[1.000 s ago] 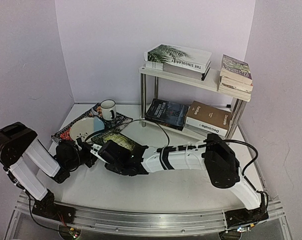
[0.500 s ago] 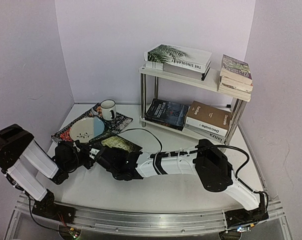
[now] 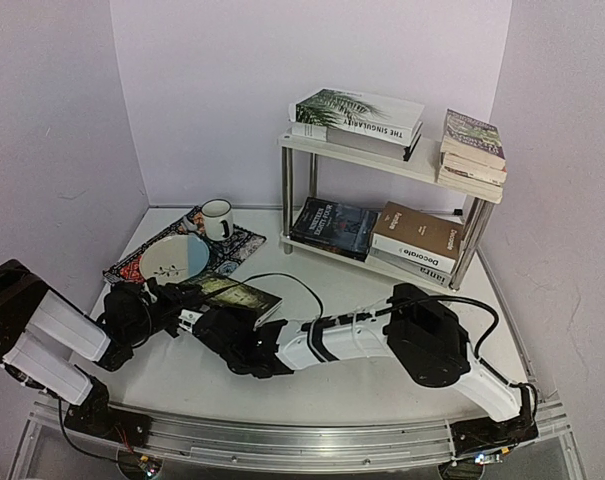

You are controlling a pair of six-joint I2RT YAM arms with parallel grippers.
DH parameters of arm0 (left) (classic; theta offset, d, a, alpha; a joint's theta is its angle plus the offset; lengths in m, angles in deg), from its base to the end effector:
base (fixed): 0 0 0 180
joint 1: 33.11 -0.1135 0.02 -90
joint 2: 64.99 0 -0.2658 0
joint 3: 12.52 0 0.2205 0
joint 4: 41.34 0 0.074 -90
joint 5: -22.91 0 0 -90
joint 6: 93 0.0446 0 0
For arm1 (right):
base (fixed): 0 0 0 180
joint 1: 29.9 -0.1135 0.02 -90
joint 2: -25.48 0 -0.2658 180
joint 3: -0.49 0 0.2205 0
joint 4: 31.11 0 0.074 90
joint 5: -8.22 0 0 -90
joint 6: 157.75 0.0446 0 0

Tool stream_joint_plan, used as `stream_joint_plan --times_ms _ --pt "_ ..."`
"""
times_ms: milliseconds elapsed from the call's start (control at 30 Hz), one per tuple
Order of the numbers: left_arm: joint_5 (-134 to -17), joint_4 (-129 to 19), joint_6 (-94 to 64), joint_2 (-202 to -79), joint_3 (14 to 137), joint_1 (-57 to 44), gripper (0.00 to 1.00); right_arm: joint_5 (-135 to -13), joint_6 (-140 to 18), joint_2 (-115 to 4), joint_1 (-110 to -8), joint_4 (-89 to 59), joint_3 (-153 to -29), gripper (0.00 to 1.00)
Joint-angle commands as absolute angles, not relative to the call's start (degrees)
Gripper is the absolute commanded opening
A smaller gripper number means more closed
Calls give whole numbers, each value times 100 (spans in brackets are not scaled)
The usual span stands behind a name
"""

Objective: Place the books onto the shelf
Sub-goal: Pass from the left arm to the right, then place the book on the book pile on the shelf.

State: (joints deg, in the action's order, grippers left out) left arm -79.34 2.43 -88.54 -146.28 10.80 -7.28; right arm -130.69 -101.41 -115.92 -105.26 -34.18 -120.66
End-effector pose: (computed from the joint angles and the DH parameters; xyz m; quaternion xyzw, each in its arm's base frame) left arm 0.1855 -0.1003 0.1605 -0.3337 0.7131 -0.5519 0.2748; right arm 0.1673 0.5075 0.1725 -0.4538 0.6254 -0.1190 0.6235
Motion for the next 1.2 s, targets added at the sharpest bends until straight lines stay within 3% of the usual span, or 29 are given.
stream_joint_plan --times_ms 0,300,467,667,1167 --pt "-7944 -114 -8693 -13919 1085 -702 54 -13180 -10416 -10956 -10523 -3794 -11776 0" --pt "-7825 -2842 -8181 -11723 1330 -1130 72 -13263 -11042 -10291 -10523 -4379 -11033 0" --pt "-7886 -4303 -7707 -10965 1832 -1492 75 -13211 -11393 -9726 -10553 -4718 -10481 0" --pt "-7731 -5453 -7043 -10909 2654 -1654 77 -13183 -12055 -9073 -10620 -5256 -9713 0" --pt "-7891 -5677 -6544 -11213 3315 -1697 77 -13035 -13133 -7269 -10540 -5263 -8725 0"
